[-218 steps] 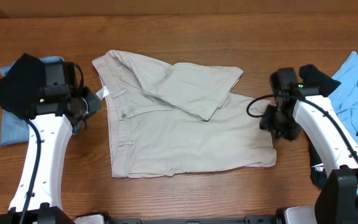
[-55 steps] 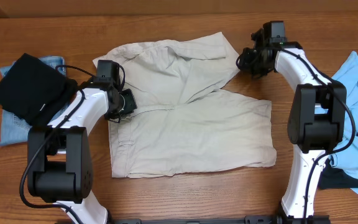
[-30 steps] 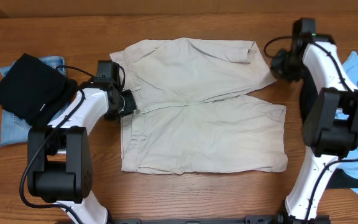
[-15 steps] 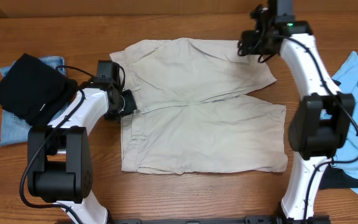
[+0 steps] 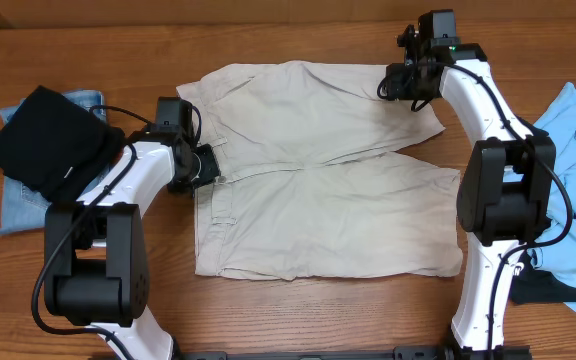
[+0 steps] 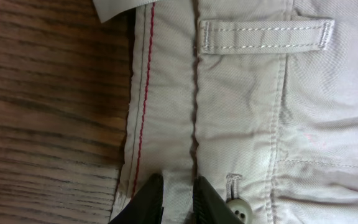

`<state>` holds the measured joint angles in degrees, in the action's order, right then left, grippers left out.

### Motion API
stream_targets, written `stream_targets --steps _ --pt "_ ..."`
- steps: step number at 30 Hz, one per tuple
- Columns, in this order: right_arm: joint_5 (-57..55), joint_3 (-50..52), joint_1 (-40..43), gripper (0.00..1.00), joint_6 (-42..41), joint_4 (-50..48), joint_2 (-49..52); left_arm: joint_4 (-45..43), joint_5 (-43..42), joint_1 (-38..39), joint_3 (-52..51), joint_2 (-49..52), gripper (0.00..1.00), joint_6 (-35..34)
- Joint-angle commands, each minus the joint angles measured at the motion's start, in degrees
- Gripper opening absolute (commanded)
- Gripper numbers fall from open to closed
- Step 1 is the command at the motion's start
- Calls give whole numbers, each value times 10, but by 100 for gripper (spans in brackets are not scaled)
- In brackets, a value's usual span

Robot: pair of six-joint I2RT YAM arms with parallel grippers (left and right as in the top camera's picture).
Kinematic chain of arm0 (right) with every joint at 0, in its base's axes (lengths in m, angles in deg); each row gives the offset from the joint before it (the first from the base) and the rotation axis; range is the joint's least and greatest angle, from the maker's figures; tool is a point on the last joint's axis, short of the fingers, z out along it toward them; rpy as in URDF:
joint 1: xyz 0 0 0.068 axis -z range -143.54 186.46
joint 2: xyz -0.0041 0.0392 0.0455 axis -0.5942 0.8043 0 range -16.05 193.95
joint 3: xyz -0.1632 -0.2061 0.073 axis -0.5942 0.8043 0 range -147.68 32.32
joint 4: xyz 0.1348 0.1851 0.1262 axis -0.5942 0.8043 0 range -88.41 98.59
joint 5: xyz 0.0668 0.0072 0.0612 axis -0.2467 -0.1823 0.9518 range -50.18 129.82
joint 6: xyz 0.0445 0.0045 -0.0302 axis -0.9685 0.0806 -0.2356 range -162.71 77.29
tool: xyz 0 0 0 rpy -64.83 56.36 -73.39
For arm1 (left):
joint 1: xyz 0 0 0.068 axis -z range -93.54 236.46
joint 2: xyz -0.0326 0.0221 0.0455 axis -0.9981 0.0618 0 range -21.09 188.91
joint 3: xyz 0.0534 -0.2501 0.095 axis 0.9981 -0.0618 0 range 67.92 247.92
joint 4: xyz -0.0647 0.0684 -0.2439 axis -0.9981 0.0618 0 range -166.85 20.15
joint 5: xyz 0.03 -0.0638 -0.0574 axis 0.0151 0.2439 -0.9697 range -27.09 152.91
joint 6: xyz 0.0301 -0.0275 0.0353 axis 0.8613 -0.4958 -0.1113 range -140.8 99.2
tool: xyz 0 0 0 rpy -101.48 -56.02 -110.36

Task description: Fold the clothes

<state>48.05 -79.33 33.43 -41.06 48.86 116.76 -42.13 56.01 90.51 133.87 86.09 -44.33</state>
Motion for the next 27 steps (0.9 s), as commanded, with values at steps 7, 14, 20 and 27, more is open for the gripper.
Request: stream_targets --steps 7,14,20,27 --pt "10 9 1 19 -2 -14 11 2 0 -2 5 9 21 12" --pt "10 9 1 9 -2 -14 11 2 0 -2 5 9 21 12" --pt "9 4 1 4 -15 -41 11 2 0 -2 5 9 21 12" --pt "-15 -85 16 4 -118 -155 11 2 0 -2 5 9 21 12"
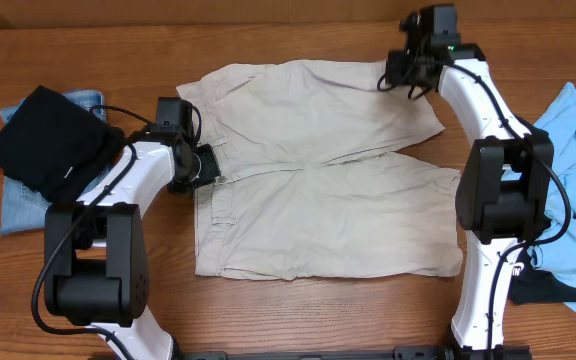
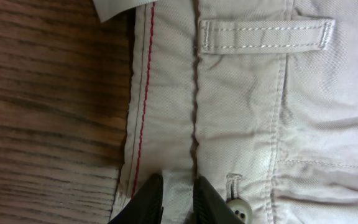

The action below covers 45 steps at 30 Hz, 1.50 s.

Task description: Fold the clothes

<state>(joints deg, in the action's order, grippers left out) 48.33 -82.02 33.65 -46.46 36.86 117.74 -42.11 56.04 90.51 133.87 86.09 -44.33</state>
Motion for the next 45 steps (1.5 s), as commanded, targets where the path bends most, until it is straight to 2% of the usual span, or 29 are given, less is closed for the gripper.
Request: stream_targets --steps 1,2,3,6,8,12,15,20,27,29,31,32,33,34,40,45 --pt "-21 -65 17 15 -82 -58 2 1 0 -2 5 9 21 12" --pt "-20 -68 21 42 -99 -84 2 1 0 -2 5 9 21 12" --pt "-21 -68 23 58 -109 -101 2 2 0 -2 5 9 21 12" --pt "-20 -68 27 59 -120 -88 2 2 0 -2 5 9 21 12" --pt "-21 -68 28 73 -108 -50 2 2 0 -2 5 9 21 12" --pt "-20 -68 29 75 -68 43 2 1 0 -2 5 9 20 12" --pt "-21 -68 29 72 -44 123 2 -7 2 -4 6 8 19 13" --pt "-21 -77 43 70 -41 220 -17 17 35 -4 45 8 19 28" --pt "-33 -85 92 72 -42 325 -123 179 58 -4 201 -5 21 57" --pt "-33 -85 105 74 -45 362 -146 231 56 -4 240 -10 27 55" --pt "-32 -85 120 77 -52 405 -165 283 51 -4 268 -14 41 52" --pt "-31 -85 127 84 -52 425 -172 313 52 -4 278 -16 46 45" --pt "-28 -85 134 95 -52 449 -178 335 52 -4 284 -17 50 39" --pt "-24 -85 140 98 -52 468 -183 359 51 -4 287 -18 52 35" --pt "-8 -84 174 100 -52 577 -202 482 45 -4 287 -20 50 16" --pt "-9 -73 183 100 -53 608 -237 538 45 -2 285 -39 48 16"
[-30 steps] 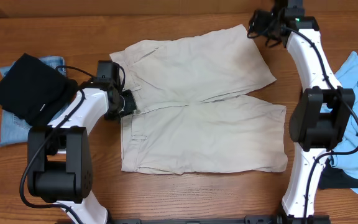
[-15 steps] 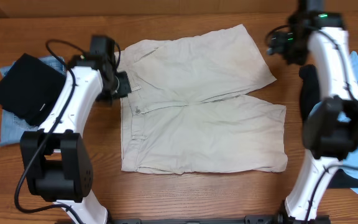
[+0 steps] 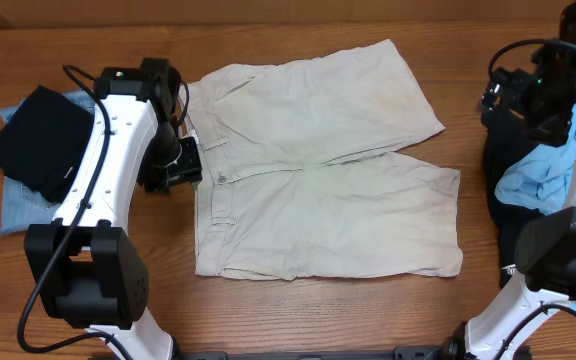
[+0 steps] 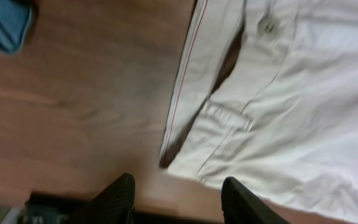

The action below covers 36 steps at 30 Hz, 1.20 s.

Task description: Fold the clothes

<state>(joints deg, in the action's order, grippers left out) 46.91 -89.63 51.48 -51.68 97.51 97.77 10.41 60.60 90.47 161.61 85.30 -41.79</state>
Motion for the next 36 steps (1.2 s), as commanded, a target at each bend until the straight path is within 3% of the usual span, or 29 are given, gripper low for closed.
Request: stream_targets --steps 1,7,13,18,24,28,33,36 --pt "5 10 5 100 -2 2 -50 17 -1 -1 4 -43 48 -9" --pt "5 92 4 100 -18 -29 -130 -41 -15 -1 -89 -161 50 -24" --pt "5 286 0 100 -43 -130 -262 -117 -58 -1 -254 -282 57 -28" --pt "22 462 0 100 -48 -228 -392 -141 -116 -1 -382 -320 58 -28" --pt "22 548 0 100 -47 -271 -447 -219 -177 -1 -503 -319 57 -31" --pt "22 551 0 100 -46 -272 -440 -277 -194 -1 -550 -319 57 -102" --pt "22 551 0 100 -45 -273 -436 -305 -180 -1 -589 -319 56 -252" --pt "22 551 0 100 -45 -273 -436 -306 -173 -7 -591 -319 57 -266"
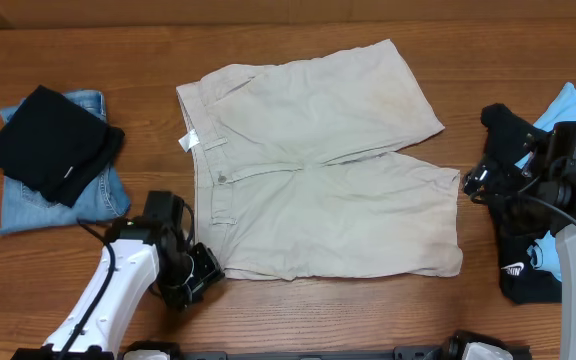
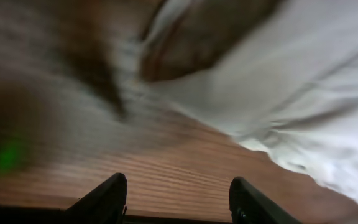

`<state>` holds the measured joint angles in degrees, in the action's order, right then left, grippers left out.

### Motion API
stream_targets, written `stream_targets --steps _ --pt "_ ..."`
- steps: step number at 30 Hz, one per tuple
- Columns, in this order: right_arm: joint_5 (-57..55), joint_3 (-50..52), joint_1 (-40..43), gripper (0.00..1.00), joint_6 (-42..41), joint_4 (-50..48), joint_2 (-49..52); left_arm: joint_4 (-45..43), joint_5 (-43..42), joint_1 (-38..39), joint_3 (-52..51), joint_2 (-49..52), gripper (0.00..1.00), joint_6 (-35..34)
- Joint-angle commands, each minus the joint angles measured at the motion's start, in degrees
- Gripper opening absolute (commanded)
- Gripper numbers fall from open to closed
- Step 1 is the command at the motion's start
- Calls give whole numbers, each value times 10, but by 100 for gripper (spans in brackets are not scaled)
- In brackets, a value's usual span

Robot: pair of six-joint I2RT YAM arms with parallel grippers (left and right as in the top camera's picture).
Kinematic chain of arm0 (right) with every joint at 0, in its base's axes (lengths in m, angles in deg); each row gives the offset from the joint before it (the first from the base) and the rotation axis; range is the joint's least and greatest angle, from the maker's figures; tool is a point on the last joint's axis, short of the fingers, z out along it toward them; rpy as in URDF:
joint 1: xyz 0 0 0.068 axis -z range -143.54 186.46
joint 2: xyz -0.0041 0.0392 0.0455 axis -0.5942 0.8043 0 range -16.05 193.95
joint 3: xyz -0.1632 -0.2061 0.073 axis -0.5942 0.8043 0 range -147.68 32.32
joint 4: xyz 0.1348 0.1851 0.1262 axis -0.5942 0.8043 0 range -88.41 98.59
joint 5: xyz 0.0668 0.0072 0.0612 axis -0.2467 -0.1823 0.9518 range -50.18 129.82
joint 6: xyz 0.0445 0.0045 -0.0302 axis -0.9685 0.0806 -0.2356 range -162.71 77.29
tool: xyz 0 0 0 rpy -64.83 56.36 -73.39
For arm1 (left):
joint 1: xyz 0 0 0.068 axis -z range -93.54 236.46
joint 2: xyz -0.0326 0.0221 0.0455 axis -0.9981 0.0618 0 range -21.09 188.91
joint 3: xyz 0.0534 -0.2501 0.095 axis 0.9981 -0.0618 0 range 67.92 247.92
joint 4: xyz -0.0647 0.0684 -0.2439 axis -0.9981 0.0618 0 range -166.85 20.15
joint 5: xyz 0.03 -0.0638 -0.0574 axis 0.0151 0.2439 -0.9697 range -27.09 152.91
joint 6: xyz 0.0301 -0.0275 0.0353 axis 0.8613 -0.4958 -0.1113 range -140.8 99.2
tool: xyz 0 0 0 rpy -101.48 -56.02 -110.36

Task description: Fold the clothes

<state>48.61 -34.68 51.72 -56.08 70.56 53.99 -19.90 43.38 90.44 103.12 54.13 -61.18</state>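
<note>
Beige shorts (image 1: pixel 318 160) lie spread flat in the middle of the wooden table (image 1: pixel 298 300), waistband to the left, legs to the right. My left gripper (image 1: pixel 200 280) hovers low at the shorts' near-left corner. In the blurred left wrist view the left gripper (image 2: pixel 179 186) is open over bare wood, its fingers (image 2: pixel 107 194) wide apart, with the beige cloth (image 2: pixel 303 93) just ahead. My right gripper (image 1: pixel 478 185) sits beside the near leg's hem, dark against a black garment, so its jaws cannot be made out.
A black garment (image 1: pixel 53 140) lies on folded jeans (image 1: pixel 63 205) at the far left. At the right edge are a light blue garment and a black one (image 1: pixel 523 265), partly under the right arm.
My left arm has drawn back from beside the waistband's middle to the shorts' near-left corner, still open. My right arm has come from the far right edge to beside the near leg's hem.
At first my left gripper was shut on the waistband near the button and my right gripper was at the far leg's hem; both held there. Later both were off the shorts, the left open. Now both arms are low at the table's near side, shorts flat.
</note>
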Motion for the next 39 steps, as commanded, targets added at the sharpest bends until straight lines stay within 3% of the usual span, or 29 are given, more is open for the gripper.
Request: stream_targets --steps 1,11,31,33,39 --pt "5 2 -2 100 -2 -3 2 -5 7 -10 -6 -7 58 -77" --pt "5 2 -2 100 -2 -3 2 -86 30 -37 -7 -7 74 -72" --pt "5 2 -2 100 -2 0 2 -172 -28 -36 -41 74 73 -105" --pt "5 2 -2 100 -2 0 2 -180 -26 -36 -41 83 65 -104" --pt "5 2 -2 100 -2 3 2 -188 -25 -36 -40 85 18 -102"
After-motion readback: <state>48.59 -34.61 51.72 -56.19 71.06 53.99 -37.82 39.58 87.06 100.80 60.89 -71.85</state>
